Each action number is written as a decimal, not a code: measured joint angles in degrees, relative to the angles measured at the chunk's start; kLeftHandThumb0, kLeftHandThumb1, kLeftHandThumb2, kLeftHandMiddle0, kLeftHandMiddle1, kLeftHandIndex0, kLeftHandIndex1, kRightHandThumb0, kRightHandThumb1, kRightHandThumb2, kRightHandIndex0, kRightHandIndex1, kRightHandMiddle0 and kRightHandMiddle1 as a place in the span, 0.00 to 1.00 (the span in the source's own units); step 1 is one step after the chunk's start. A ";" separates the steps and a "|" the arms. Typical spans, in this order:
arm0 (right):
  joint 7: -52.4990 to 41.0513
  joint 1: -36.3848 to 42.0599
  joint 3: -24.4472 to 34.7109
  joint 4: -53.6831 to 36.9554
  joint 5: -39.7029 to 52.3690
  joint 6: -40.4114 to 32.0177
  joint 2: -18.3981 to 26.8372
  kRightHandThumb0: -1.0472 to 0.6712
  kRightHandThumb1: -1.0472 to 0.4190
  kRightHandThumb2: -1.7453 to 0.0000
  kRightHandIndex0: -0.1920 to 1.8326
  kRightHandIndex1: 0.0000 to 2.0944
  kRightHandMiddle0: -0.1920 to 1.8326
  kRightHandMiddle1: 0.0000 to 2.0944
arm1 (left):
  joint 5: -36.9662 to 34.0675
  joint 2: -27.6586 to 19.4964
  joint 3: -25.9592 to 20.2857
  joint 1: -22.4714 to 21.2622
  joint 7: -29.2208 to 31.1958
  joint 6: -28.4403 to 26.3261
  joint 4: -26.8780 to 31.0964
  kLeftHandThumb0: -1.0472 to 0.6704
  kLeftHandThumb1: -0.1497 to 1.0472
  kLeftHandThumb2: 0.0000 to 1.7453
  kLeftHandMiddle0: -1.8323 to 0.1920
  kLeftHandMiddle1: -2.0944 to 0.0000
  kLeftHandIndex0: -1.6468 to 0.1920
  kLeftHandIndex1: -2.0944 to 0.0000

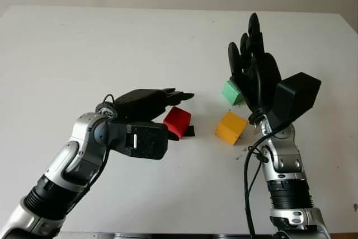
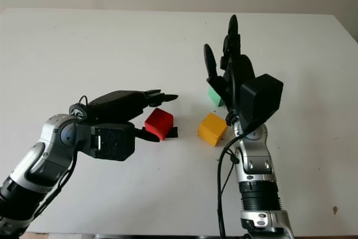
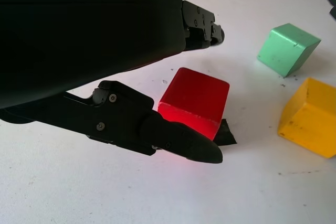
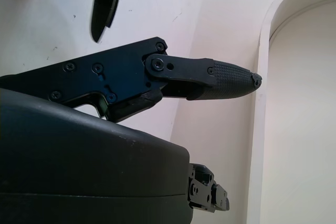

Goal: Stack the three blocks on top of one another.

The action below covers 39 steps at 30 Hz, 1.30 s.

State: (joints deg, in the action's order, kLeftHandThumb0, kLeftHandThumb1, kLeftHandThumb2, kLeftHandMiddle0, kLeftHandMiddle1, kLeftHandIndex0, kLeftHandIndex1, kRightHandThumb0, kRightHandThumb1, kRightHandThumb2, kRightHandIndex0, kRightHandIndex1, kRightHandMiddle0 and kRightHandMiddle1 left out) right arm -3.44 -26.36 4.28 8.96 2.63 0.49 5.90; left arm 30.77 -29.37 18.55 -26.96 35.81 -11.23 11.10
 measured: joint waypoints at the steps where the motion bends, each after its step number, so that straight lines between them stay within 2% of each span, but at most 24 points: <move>1: 0.01 0.00 0.02 0.00 -0.03 0.00 0.01 0.21 0.00 0.71 0.00 0.00 0.00 0.00 | -0.20 -0.03 -0.30 0.02 0.46 -0.75 0.78 0.24 0.96 0.03 0.96 0.99 0.95 0.99; 6: -0.27 0.00 0.23 -0.01 0.09 -0.01 0.07 0.21 0.00 0.72 0.00 0.00 0.00 0.00 | -4.31 -0.26 -4.04 0.34 2.29 -4.85 4.29 0.21 0.94 0.03 0.99 0.99 0.98 0.99; 7: -0.50 0.00 0.31 -0.02 0.23 -0.01 0.13 0.21 0.00 0.72 0.00 0.00 0.00 0.00 | -6.20 -0.28 -5.65 0.58 2.30 -5.09 4.66 0.17 0.98 0.07 0.99 1.00 0.99 0.99; 9: -0.92 0.00 0.75 -0.02 0.80 -0.01 0.25 0.21 0.00 0.73 0.00 0.00 0.00 0.00 | -10.98 -0.10 -9.68 1.19 1.71 -4.64 4.94 0.16 0.99 0.12 1.00 1.00 1.00 0.99; 10: -1.09 -0.01 1.11 -0.02 1.13 -0.01 0.32 0.20 0.00 0.73 0.00 0.00 0.00 0.00 | -13.30 0.19 -11.95 1.49 0.62 -4.44 4.92 0.15 1.00 0.22 1.00 1.00 1.00 0.99; 12: -1.41 -0.02 1.54 -0.01 1.44 -0.01 0.75 0.20 0.00 0.73 0.00 0.00 0.00 0.00 | -16.80 1.18 -16.09 1.66 -2.63 -4.37 4.52 0.15 1.00 0.30 1.00 0.99 1.00 0.99; 14: -1.67 -0.29 2.00 0.14 1.41 0.09 1.30 0.20 0.00 0.73 0.00 0.00 0.00 0.00 | -19.95 3.88 -20.42 1.69 -8.33 -3.50 2.48 0.18 1.00 0.36 0.99 0.98 0.99 0.98; 16: -1.80 -0.82 2.40 0.16 1.43 0.05 2.00 0.19 0.00 0.73 0.00 0.00 0.00 0.00 | -21.66 6.26 -23.65 1.72 -14.40 -1.99 -0.21 0.21 1.00 0.37 0.99 0.98 0.99 0.98; 20: -4.19 -1.91 3.06 0.16 2.47 -0.23 4.17 0.19 0.00 0.73 0.00 0.00 0.00 0.00 | -25.61 10.65 -28.38 1.75 -23.46 1.63 -4.97 0.18 1.00 0.36 1.00 0.99 1.00 0.99; 24: -7.01 -2.62 3.65 0.97 2.01 -0.25 8.34 0.19 0.00 0.73 0.01 0.01 0.02 0.01 | -30.43 12.57 -31.61 2.37 -26.67 3.27 -8.28 0.18 1.00 0.35 1.00 1.00 1.00 1.00; 28: -11.27 -4.61 3.81 3.66 0.44 0.94 14.52 0.19 0.00 0.73 0.01 0.01 0.03 0.02 | -32.43 12.78 -32.86 3.76 -28.01 5.47 -10.26 0.18 1.00 0.36 1.00 1.00 1.00 1.00; 32: -12.72 -6.98 2.56 7.41 -5.15 3.42 20.90 0.13 0.00 0.74 0.05 0.03 0.06 0.04 | -33.76 13.34 -33.63 4.64 -29.99 6.80 -11.69 0.19 1.00 0.37 1.00 0.99 1.00 1.00; 36: -17.06 -9.09 2.34 10.24 -5.28 4.96 24.69 0.15 0.00 0.88 0.06 0.03 0.07 0.04 | -34.49 13.48 -34.12 5.32 -30.92 7.97 -12.95 0.19 1.00 0.37 1.00 1.00 1.00 1.00; 39: -19.58 -11.27 1.03 13.74 -8.74 9.17 29.23 0.13 0.00 0.94 0.08 0.04 0.09 0.04 | -35.02 13.48 -34.51 6.02 -31.18 8.57 -13.97 0.19 1.00 0.36 1.00 1.00 1.00 1.00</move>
State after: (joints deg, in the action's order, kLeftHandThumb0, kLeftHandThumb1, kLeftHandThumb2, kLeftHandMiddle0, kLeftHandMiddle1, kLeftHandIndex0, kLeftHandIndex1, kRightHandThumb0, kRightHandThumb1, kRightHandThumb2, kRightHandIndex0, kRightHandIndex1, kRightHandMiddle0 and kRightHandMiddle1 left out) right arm -23.01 -37.63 5.31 22.70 -6.11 9.67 35.13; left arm -4.25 -15.90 -15.95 -20.95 4.64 -2.67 -2.87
